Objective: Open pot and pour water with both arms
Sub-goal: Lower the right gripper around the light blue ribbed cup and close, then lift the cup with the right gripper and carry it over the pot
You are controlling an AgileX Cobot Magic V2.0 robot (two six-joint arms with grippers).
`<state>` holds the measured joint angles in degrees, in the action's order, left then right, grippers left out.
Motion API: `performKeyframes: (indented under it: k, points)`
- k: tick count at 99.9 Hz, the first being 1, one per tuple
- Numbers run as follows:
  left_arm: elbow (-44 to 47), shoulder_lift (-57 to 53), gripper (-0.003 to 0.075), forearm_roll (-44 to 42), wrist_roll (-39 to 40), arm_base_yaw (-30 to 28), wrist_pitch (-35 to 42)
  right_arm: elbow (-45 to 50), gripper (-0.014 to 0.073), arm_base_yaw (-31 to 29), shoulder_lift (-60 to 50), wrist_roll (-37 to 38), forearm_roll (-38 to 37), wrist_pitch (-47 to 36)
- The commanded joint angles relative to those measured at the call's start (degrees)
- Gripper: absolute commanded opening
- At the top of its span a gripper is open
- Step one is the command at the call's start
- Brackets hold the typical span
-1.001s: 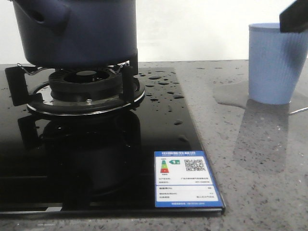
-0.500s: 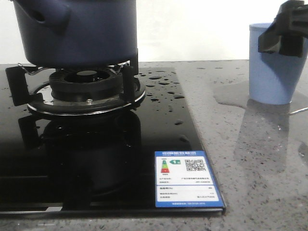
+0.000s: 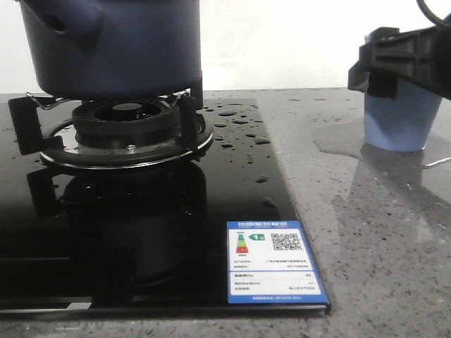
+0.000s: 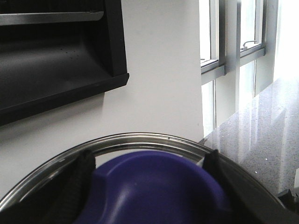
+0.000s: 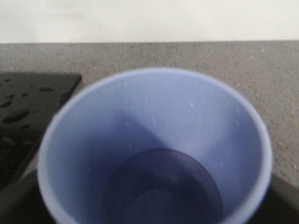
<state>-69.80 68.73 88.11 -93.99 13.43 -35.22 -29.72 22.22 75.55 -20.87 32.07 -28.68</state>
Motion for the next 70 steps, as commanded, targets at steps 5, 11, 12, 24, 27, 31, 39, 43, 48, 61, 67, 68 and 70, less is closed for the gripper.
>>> performKeyframes:
  k: [5, 11, 12, 24, 27, 31, 39, 43, 48, 61, 67, 68, 70]
  points:
    - [-2.2, -1.8, 0.0187, 4.3, 0.6, 0.4, -0.3, -2.4, 0.0388, 0.0, -0.9, 0.1, -2.3, -5.3]
    - [-2.2, -2.2, 0.0187, 4.3, 1.9, 0.4, 0.8, -2.4, 0.0308, 0.0, -0.9, 0.1, -2.3, -5.0]
    - [-2.2, -2.3, 0.0187, 4.3, 2.2, 0.4, 1.0, -2.4, 0.0301, 0.0, -0.9, 0.1, -2.3, -4.9]
    - [-1.9, -3.9, 0.0187, 4.0, 3.2, 0.4, 3.8, -2.5, 0.0245, 0.3, -1.8, 0.1, -3.0, -4.4]
    - [-1.7, -4.5, 0.0187, 3.9, 3.2, 0.4, 4.2, -2.7, 0.0246, 0.5, -2.4, 0.1, -3.7, -4.2]
    - [-1.3, -5.3, 0.0187, 3.8, 3.2, 0.4, 4.7, -3.1, 0.0246, 0.9, -3.4, 0.1, -4.8, -4.0]
    - [-0.9, -7.2, 0.0187, 3.5, 3.2, 0.4, 5.5, -5.5, 0.0246, 1.9, -5.3, 0.1, -7.8, -3.1]
    - [-0.6, -8.0, 0.0187, 3.5, 3.2, 0.4, 5.9, -7.1, 0.0246, 2.4, -6.1, 0.1, -9.0, -2.1]
    - [-0.5, -9.0, 0.0187, 3.5, 3.2, 0.4, 6.2, -9.8, 0.0246, 3.1, -6.6, 0.1, -11.1, -0.4]
    - [-0.5, -11.0, 0.0187, 3.4, 3.6, 0.4, 6.9, -19.0, 0.0246, 5.2, -6.3, 0.1, -17.7, 6.4]
    - [-0.5, -11.8, 0.0187, 3.4, 3.9, 0.4, 6.9, -23.1, 0.0246, 6.3, -5.7, 0.1, -21.1, 9.7]
    - [-0.5, -11.9, 0.0187, 3.4, 4.2, 0.4, 6.9, -24.1, 0.0246, 6.6, -5.5, 0.1, -21.4, 10.0]
    - [-0.5, -12.0, 0.0187, 3.4, 4.5, 0.4, 6.9, -25.5, 0.0246, 7.1, -5.1, 0.1, -22.3, 10.9]
